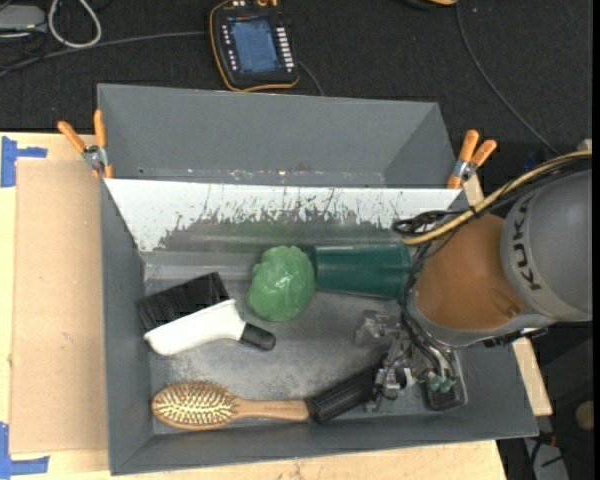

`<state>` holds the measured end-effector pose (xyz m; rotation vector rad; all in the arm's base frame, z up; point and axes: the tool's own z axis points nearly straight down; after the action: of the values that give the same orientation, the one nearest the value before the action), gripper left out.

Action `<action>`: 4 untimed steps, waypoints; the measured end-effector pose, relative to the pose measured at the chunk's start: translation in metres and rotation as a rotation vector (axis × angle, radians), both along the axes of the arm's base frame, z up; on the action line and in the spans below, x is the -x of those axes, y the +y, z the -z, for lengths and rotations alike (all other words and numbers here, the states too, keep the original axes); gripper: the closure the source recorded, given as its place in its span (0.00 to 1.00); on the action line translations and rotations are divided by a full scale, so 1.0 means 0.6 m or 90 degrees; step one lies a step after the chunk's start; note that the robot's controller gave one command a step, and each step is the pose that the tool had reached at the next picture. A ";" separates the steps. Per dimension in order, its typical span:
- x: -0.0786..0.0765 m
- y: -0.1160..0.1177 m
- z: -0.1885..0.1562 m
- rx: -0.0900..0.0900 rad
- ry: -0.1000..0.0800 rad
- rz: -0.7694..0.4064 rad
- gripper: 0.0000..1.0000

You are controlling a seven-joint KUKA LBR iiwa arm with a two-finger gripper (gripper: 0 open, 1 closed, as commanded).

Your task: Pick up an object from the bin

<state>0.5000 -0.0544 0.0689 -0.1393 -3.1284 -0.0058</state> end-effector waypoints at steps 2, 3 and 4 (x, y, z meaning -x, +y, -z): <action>0.005 0.002 -0.010 0.000 0.004 0.000 0.00; 0.004 0.061 -0.001 0.002 -0.010 -0.071 0.00; 0.030 0.090 0.000 0.002 0.005 0.066 1.00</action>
Offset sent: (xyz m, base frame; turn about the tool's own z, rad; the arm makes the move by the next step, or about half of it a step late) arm -0.0023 0.0007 0.0070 -0.0005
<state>0.4822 -0.0007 0.0688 -0.3010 -3.1098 -0.0011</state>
